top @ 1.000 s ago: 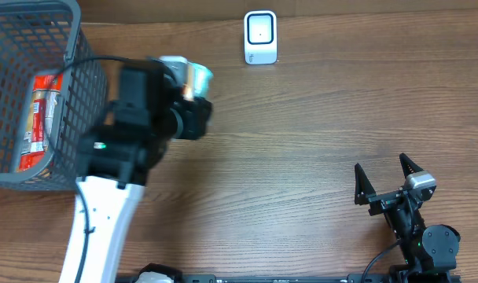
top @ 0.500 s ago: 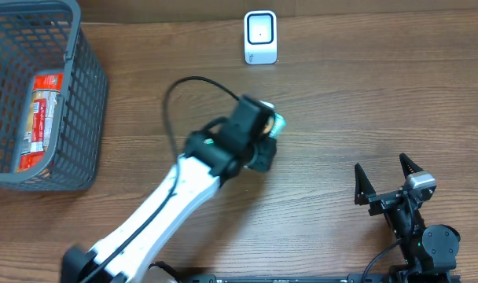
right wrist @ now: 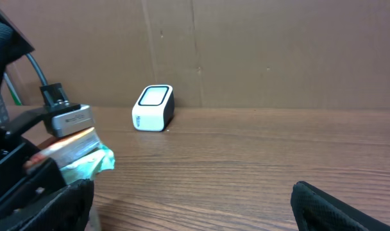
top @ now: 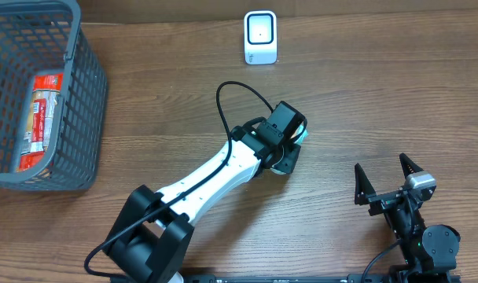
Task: Scan the item barcode
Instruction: 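Lift the held packs out of the basket and carry them rightward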
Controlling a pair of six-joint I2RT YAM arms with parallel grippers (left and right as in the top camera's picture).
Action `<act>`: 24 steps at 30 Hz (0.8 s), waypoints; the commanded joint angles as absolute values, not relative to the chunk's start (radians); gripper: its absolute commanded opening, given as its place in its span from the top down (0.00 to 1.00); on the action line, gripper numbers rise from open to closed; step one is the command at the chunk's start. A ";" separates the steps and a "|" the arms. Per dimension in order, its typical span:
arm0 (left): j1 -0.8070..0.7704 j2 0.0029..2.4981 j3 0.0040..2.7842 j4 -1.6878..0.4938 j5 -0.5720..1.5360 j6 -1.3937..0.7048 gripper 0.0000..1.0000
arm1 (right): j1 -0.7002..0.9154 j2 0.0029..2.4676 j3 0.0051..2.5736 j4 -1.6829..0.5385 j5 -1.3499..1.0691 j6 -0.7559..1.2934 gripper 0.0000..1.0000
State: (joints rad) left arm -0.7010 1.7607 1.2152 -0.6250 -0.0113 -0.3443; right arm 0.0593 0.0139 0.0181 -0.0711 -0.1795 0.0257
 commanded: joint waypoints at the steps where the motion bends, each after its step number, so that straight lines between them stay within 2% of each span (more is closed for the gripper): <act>1: -0.710 1.760 1.218 -0.579 0.001 -0.388 0.69 | 0.055 0.003 0.008 -0.066 -0.181 0.022 0.00; 15: -0.779 1.839 1.218 -0.495 -0.041 -0.458 0.69 | 0.055 0.003 0.008 -0.066 -0.181 0.022 0.00; 17: -0.786 1.860 1.218 -0.482 -0.044 -0.479 0.73 | 0.055 0.003 0.008 -0.066 -0.181 0.022 0.00; 19: -0.792 1.875 1.218 -0.469 -0.044 -0.528 0.73 | 0.055 0.003 0.008 -0.066 -0.181 0.022 0.00; 22: -0.793 1.876 1.219 -0.466 -0.044 -0.563 0.64 | 0.055 0.003 0.008 -0.066 -0.181 0.022 0.00; 24: -0.793 1.876 1.220 -0.466 -0.033 -0.565 0.54 | 0.055 0.003 0.008 -0.066 -0.181 0.022 0.00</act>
